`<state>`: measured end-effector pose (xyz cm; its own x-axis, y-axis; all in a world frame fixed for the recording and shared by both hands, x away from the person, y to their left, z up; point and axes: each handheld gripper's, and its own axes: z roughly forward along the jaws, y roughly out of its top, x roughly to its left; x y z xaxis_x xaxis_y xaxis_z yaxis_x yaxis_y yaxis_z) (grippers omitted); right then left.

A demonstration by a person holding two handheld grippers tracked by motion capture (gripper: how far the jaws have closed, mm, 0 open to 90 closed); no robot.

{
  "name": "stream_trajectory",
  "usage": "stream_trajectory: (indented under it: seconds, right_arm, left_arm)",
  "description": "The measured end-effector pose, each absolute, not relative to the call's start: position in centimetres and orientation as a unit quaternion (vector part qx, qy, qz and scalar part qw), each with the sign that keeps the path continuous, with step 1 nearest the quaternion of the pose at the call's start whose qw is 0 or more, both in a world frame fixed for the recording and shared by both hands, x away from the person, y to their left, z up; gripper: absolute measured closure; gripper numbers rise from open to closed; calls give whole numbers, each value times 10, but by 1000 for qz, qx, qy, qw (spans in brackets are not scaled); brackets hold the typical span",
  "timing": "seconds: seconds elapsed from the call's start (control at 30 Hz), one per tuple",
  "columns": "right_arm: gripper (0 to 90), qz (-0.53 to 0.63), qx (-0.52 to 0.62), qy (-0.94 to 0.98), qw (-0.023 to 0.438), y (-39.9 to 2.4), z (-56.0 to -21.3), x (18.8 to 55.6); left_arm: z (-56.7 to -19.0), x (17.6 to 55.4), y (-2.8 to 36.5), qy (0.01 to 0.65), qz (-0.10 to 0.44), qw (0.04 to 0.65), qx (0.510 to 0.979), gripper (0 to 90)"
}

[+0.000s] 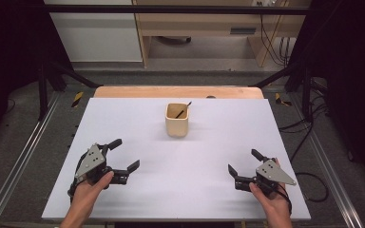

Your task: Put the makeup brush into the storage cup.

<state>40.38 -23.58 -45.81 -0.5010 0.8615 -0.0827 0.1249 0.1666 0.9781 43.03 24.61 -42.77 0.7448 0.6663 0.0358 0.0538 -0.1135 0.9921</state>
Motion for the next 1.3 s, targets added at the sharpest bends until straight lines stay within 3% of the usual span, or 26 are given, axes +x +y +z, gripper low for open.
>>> stream_trajectory:
  seconds: [1.3]
  right_arm:
    - [32,534,364,679,349,-239,-458,405]
  left_arm:
    - [-436,415,279,264,273,614,692,15]
